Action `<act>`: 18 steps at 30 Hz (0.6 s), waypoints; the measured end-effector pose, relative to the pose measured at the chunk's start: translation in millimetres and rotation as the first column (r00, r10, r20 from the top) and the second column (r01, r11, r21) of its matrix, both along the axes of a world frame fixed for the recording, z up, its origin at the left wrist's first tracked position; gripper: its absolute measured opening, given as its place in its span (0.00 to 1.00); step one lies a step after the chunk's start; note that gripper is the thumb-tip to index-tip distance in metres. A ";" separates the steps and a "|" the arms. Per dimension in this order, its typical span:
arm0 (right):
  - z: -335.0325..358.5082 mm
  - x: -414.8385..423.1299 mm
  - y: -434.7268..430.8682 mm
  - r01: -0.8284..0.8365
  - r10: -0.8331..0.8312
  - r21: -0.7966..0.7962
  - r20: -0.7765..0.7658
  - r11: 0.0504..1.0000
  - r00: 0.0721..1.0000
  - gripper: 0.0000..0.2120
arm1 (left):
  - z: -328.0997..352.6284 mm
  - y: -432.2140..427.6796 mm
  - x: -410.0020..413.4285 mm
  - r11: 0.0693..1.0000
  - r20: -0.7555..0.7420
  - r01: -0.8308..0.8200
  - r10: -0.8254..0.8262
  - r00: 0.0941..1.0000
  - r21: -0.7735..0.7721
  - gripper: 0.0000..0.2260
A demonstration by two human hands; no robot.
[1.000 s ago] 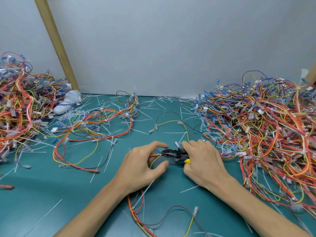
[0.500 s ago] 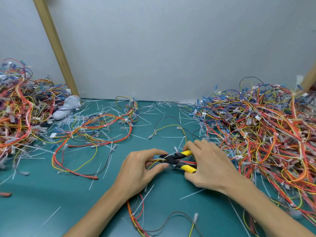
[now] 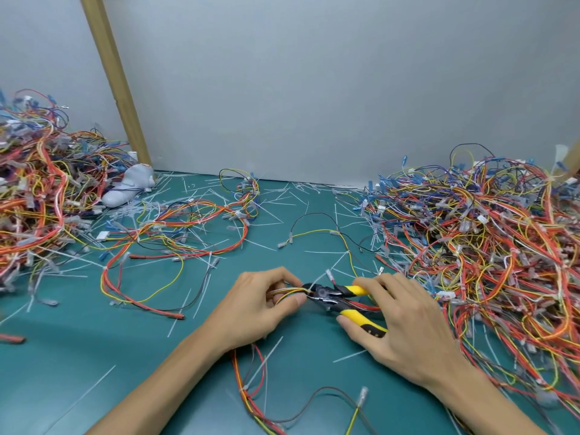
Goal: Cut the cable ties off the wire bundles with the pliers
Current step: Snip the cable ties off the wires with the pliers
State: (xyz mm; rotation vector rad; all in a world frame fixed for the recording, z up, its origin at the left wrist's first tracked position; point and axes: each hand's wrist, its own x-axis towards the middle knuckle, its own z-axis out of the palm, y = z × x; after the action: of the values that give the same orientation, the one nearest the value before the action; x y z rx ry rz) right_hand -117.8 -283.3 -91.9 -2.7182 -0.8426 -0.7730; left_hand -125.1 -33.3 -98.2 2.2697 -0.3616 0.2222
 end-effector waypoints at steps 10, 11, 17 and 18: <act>-3.6 -0.8 -2.5 0.021 -0.022 0.024 0.015 0.999 1.000 0.26 | 2.0 -4.7 0.7 0.993 -0.100 -0.034 0.023 0.995 -0.111 0.10; -3.7 0.0 -2.4 0.021 -0.022 0.025 0.024 0.999 0.999 0.27 | 2.8 -4.7 1.4 0.989 -0.126 -0.045 0.027 0.992 -0.143 0.10; -2.5 2.7 -4.6 0.050 -0.055 0.061 0.091 0.997 0.994 0.28 | 9.9 -5.7 -0.2 0.923 -0.326 -0.201 0.089 0.941 -0.329 0.13; -3.0 2.7 -4.5 0.045 -0.052 0.075 0.083 0.996 0.995 0.28 | 10.5 -6.9 -1.2 0.886 -0.397 -0.220 0.046 0.917 -0.407 0.13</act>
State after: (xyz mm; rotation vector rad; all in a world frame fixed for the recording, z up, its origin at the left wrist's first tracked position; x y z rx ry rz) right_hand -115.1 -287.8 -95.0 -2.6669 -0.7521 -0.9166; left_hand -126.3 -40.2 -87.6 1.8246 0.0553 -0.0639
